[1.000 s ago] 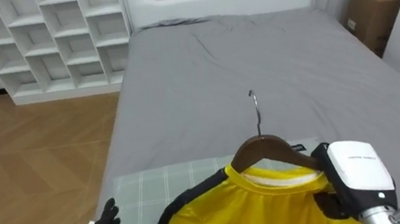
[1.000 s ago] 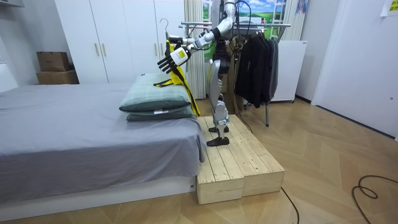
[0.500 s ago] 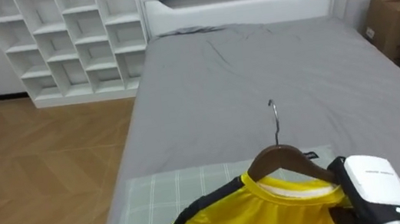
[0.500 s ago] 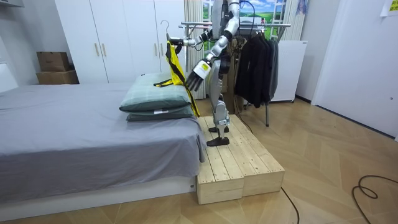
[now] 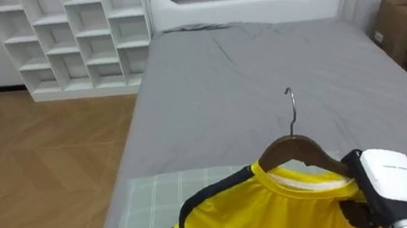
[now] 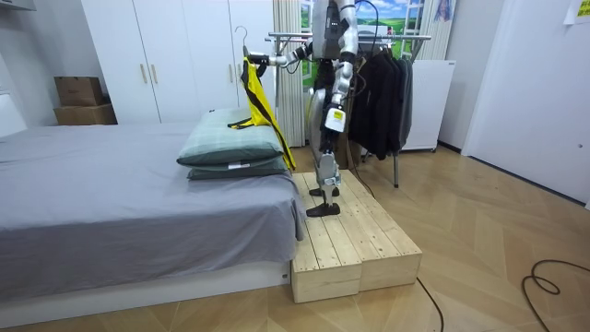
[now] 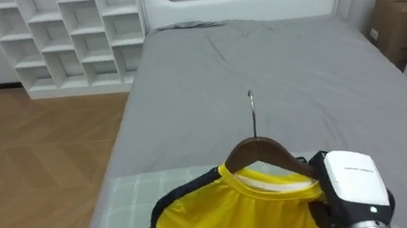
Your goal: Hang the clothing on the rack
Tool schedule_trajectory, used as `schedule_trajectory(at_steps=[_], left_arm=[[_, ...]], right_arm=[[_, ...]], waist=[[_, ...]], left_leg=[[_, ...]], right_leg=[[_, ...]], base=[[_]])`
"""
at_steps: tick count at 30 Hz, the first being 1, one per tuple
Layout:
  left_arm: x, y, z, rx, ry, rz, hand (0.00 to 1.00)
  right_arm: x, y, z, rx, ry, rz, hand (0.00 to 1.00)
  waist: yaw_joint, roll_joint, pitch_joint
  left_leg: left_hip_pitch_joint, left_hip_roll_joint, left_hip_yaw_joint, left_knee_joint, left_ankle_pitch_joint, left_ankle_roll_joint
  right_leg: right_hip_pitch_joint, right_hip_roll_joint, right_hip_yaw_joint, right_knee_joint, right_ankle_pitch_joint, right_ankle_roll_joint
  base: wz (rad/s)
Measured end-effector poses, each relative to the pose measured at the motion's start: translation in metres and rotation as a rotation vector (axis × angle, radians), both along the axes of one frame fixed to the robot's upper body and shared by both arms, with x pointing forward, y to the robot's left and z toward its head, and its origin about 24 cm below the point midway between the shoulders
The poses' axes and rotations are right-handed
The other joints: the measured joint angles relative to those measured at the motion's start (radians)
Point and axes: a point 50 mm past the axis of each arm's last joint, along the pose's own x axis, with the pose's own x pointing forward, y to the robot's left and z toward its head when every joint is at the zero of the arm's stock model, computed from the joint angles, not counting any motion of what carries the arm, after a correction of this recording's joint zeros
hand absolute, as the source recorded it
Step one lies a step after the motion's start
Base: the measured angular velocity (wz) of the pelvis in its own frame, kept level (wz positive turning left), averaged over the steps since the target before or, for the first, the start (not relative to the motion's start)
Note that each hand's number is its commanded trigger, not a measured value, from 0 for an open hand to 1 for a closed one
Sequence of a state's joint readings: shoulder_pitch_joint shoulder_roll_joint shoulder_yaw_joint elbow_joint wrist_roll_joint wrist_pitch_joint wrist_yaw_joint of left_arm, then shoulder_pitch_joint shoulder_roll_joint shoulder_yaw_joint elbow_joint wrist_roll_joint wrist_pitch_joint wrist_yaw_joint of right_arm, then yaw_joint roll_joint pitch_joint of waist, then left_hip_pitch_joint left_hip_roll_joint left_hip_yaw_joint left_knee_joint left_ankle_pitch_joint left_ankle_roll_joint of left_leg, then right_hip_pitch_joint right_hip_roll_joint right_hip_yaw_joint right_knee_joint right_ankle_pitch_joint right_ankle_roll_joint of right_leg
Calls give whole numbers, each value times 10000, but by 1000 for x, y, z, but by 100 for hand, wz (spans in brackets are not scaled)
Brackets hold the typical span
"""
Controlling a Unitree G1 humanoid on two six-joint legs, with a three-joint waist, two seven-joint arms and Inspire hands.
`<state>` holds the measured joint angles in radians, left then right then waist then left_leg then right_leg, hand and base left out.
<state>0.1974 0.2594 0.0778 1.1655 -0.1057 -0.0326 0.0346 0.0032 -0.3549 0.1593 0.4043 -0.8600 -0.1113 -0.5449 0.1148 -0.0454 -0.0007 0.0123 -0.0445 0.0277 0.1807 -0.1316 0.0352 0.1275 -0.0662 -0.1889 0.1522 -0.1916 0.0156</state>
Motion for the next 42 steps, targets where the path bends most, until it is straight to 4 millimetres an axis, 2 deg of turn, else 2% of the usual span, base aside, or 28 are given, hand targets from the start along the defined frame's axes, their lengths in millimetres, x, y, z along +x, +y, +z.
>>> schedule_trajectory(at_steps=[4,9,14,20,23,28,34,36,38,42], left_arm=[[-22,-3,-2,-102,641,208,0],[-34,-12,-7,-386,1250,446,0],[-29,-16,-8,-537,1279,447,0],[-10,-17,-8,-540,732,274,0],[3,-21,-9,-632,406,209,0],[15,-32,-11,-869,-163,304,0],[11,-33,-11,-982,-125,304,0],[2,-33,-12,-968,77,347,0],[-6,-32,-12,-924,290,282,0],[-16,-33,-12,-865,831,-238,0]], right_arm=[[-1,7,5,130,-295,197,100],[-1,8,7,134,-391,206,100],[-1,9,10,160,-521,224,100],[-4,15,9,405,-551,236,100],[-4,16,8,472,-546,240,100],[-4,18,9,495,-549,271,100],[-1,17,17,546,-781,289,100],[-1,16,19,549,-880,272,100],[-3,17,20,586,-934,301,100],[-5,17,19,584,-877,289,100]], waist=[[20,-20,34],[25,14,55],[26,-43,14],[14,-106,-24],[1,-35,-19],[-9,139,-72],[-26,76,-36],[-15,-39,17],[-5,-109,27],[-12,-82,54]], left_leg=[[-12,5,-13,9,-29,-6],[-50,1,-26,67,-95,30],[-94,-11,-32,72,-99,36],[-96,-28,3,105,-97,39],[-129,-24,7,104,-97,39],[-55,-16,25,-14,-96,36],[-7,-14,21,-126,-96,35],[3,-14,14,-107,-96,36],[3,-14,16,-85,-98,37],[-31,7,155,76,-167,78]], right_leg=[[20,1,-40,-2,0,1],[3,-9,-53,30,6,11],[-56,-18,-44,-10,-25,55],[-61,-25,5,-14,-27,58],[-69,-27,-1,-2,-25,58],[-58,-26,11,10,-25,58],[-17,-27,-24,5,-27,61],[-5,-29,-42,2,-27,62],[-20,-36,-61,8,-27,62],[-75,-59,13,99,-25,66]], base=[[1],[0],[0],[0],[0],[-1],[0],[0],[0],[-5]])
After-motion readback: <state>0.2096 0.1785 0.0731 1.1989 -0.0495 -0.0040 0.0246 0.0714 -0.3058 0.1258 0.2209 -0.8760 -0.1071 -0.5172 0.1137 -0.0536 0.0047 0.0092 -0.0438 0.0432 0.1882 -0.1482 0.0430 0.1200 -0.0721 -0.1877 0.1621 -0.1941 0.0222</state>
